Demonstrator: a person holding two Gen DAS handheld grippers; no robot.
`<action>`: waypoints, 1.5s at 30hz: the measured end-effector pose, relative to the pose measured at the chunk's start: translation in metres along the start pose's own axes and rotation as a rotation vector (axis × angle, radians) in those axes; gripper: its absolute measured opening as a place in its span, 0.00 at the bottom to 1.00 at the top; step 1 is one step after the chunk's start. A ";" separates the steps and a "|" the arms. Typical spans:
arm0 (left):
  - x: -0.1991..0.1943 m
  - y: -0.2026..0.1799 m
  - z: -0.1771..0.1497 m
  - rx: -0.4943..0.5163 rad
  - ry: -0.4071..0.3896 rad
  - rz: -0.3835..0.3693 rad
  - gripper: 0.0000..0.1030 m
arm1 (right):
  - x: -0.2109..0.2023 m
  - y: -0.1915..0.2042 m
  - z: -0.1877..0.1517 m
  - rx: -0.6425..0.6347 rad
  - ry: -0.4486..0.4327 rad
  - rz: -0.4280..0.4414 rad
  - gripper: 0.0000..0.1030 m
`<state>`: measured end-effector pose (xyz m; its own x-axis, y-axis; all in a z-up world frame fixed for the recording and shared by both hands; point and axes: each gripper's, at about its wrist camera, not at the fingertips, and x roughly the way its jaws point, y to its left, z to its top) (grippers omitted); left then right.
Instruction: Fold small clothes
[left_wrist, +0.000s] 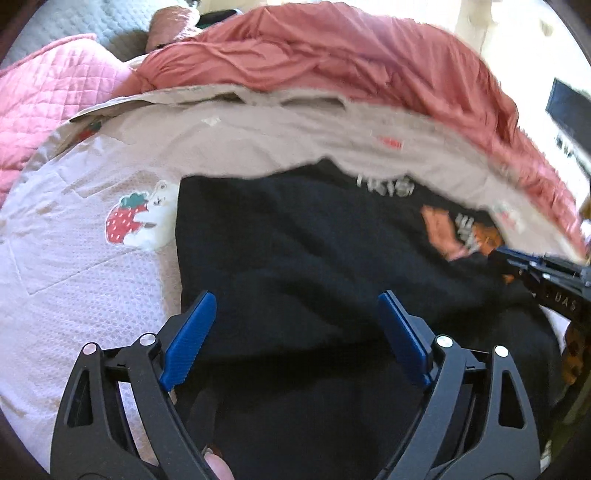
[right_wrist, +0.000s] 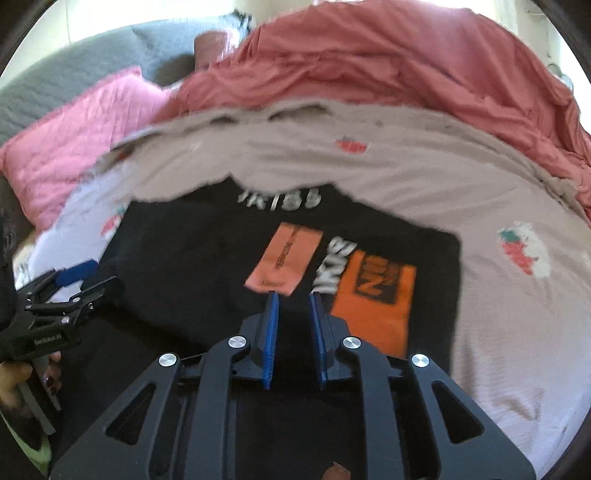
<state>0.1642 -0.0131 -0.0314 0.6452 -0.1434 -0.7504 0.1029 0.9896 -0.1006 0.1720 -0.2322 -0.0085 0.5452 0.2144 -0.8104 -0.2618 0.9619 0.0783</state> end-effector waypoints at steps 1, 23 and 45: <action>0.004 -0.002 -0.002 0.021 0.018 0.023 0.79 | 0.006 0.000 -0.002 0.001 0.021 -0.006 0.16; -0.024 0.006 -0.009 -0.031 -0.054 -0.035 0.86 | -0.014 -0.012 -0.018 0.152 -0.038 0.124 0.41; -0.066 0.024 -0.019 -0.087 -0.185 0.015 0.91 | -0.056 -0.034 -0.025 0.203 -0.126 0.068 0.84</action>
<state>0.1097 0.0199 0.0029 0.7749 -0.1203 -0.6205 0.0315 0.9878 -0.1522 0.1299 -0.2814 0.0198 0.6302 0.2867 -0.7216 -0.1425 0.9563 0.2554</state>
